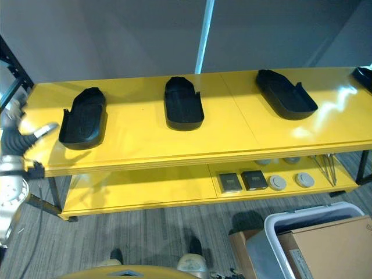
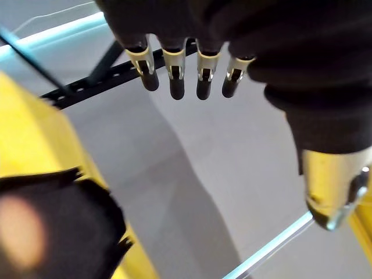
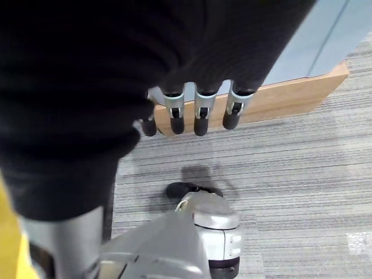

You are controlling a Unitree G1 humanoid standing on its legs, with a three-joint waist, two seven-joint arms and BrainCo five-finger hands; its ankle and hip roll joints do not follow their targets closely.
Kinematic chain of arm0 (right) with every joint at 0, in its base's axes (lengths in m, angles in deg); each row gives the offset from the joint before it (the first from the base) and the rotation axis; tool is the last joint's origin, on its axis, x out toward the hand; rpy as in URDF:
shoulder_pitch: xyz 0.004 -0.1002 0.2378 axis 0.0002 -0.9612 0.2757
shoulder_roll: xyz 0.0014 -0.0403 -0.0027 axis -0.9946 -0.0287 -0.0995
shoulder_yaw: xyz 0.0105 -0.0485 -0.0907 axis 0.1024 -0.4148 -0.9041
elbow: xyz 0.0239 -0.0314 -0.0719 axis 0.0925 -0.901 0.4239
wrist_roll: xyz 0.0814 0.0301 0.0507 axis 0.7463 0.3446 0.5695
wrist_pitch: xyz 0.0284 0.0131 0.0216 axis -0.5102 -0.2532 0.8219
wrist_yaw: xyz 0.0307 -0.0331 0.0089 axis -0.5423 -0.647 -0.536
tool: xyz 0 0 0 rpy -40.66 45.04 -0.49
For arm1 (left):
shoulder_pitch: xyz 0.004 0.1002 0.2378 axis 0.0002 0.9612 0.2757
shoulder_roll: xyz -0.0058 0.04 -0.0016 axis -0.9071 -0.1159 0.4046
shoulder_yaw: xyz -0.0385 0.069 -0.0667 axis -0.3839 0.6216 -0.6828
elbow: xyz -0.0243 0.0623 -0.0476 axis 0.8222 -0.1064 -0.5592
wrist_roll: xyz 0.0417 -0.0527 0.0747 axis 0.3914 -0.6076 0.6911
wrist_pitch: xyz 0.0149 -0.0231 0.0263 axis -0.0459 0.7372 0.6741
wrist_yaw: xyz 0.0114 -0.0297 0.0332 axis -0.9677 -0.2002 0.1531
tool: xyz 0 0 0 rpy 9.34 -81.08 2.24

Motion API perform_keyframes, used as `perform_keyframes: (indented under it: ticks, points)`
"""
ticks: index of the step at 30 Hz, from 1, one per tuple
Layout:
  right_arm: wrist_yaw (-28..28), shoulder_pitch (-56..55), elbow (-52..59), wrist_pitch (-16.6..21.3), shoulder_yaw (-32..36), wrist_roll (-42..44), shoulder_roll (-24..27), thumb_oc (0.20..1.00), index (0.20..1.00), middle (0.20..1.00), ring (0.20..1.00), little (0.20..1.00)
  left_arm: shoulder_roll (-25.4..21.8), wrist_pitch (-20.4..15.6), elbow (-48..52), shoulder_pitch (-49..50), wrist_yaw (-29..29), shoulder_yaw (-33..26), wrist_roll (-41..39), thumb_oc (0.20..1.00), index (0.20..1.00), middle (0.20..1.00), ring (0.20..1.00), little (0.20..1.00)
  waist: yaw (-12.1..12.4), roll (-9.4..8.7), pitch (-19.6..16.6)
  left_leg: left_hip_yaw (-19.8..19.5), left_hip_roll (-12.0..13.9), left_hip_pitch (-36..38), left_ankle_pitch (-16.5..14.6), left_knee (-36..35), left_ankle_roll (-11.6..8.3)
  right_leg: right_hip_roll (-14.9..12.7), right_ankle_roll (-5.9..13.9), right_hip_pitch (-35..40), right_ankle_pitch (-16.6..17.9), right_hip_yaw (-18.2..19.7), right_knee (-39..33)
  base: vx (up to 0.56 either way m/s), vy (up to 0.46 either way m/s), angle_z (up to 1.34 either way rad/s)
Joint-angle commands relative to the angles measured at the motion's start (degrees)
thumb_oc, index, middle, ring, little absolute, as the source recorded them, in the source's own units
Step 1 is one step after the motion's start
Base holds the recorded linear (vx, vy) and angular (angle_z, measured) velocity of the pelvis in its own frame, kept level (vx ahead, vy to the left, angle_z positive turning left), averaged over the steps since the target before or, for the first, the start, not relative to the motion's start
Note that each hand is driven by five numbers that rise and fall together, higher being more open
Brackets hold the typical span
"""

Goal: Move parts from the plastic box to the shelf.

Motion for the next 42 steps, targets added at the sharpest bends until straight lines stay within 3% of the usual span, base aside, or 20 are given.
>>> perform_keyframes:
  ticks: [1,4,5,6,15,19,23,33,42]
  points:
    - [3.0,0.7,-2.0,1.4,-1.0,0.0,-0.2,1.000,1.000,1.000,1.000,1.000,-0.4,-11.6,0.3,-4.7,-5.2,2.0,-3.6,1.000,1.000,1.000,1.000,1.000,-0.4,-0.21,2.0,-1.8,0.3,-5.6,-2.9,6.1,4.10,-3.2,0.99,1.7,-5.0,-3.1,4.8,-0.06,-0.015,0.21]
    - [3.3,1.5,-3.2,1.8,-1.2,0.8,-0.4,1.000,1.000,1.000,1.000,1.000,-0.2,-12.9,1.0,-3.6,-6.2,3.9,-4.6,1.000,1.000,1.000,1.000,1.000,0.0,0.00,2.1,-1.9,0.2,-5.8,-2.9,6.2,4.08,-3.3,1.05,1.7,-5.0,-3.4,4.8,-0.04,-0.002,0.13]
    - [3.5,2.0,-4.1,2.3,-1.6,1.3,-0.4,1.000,1.000,1.000,1.000,1.000,-0.1,-13.4,1.0,-3.5,-5.8,5.6,-5.1,0.944,0.944,0.944,0.944,0.944,0.1,0.14,2.2,-2.0,0.2,-5.9,-2.8,6.2,4.08,-3.3,1.11,1.7,-4.9,-3.6,4.8,-0.03,0.009,0.06]
    - [3.7,2.4,-5.0,2.9,-2.1,1.7,-0.4,1.000,1.000,1.000,1.000,1.000,-0.2,-13.6,0.6,-3.7,-5.2,7.4,-5.8,0.200,0.200,0.200,0.200,0.200,0.1,0.26,2.2,-2.0,0.1,-6.0,-2.8,6.3,4.10,-3.4,1.16,1.6,-4.9,-3.6,4.8,-0.02,0.009,0.06]
    - [3.4,3.6,-6.1,3.1,-3.7,2.4,0.8,1.000,1.000,1.000,1.000,1.000,-0.6,-11.3,-4.2,-5.4,-0.3,12.1,-7.5,0.200,0.200,0.200,0.200,0.200,-0.6,0.37,2.2,-1.3,0.3,-6.0,-2.6,6.2,4.01,-3.5,1.39,0.9,-4.7,-3.3,5.2,0.00,0.003,-0.01]
    - [2.9,3.1,-6.4,3.5,-3.3,1.7,1.0,1.000,1.000,1.000,1.000,1.000,0.4,-10.1,-8.9,-5.6,6.7,12.0,-7.4,0.200,0.200,0.200,0.200,0.200,-1.2,0.13,2.2,-1.0,0.5,-5.8,-2.6,6.1,3.90,-3.5,1.38,0.7,-4.6,-3.0,5.2,0.00,0.000,0.00]
    - [1.7,2.7,-6.2,3.5,-3.3,0.2,2.0,1.000,1.000,1.000,1.000,1.000,1.8,-10.8,-16.9,-8.2,10.0,11.2,-6.2,0.200,0.200,0.200,0.200,0.200,-2.1,-0.31,2.1,-0.6,0.9,-5.6,-2.7,6.5,3.86,-3.4,1.18,0.4,-4.8,-2.4,5.9,0.00,0.000,0.00]
    - [0.0,3.1,-4.5,1.7,-4.6,-2.8,3.5,1.000,1.000,1.000,1.000,1.000,5.2,-10.8,-31.9,-15.6,10.6,11.6,-5.8,0.200,0.200,0.200,0.200,0.200,-4.7,-0.90,1.9,0.7,1.6,-5.1,-2.7,7.1,3.76,-3.0,0.96,-0.3,-5.3,-0.6,7.2,0.01,0.000,-0.06]
    - [-1.4,3.3,-4.4,1.9,-4.7,-4.6,4.5,1.000,1.000,1.000,1.000,1.000,5.8,-11.0,-34.2,-19.5,11.0,12.3,-5.7,0.200,0.200,0.200,0.200,0.200,-6.2,-1.20,2.1,1.7,2.2,-5.0,-3.0,8.0,3.74,-2.7,0.72,-0.7,-5.5,0.5,7.8,0.02,-0.001,-0.09]
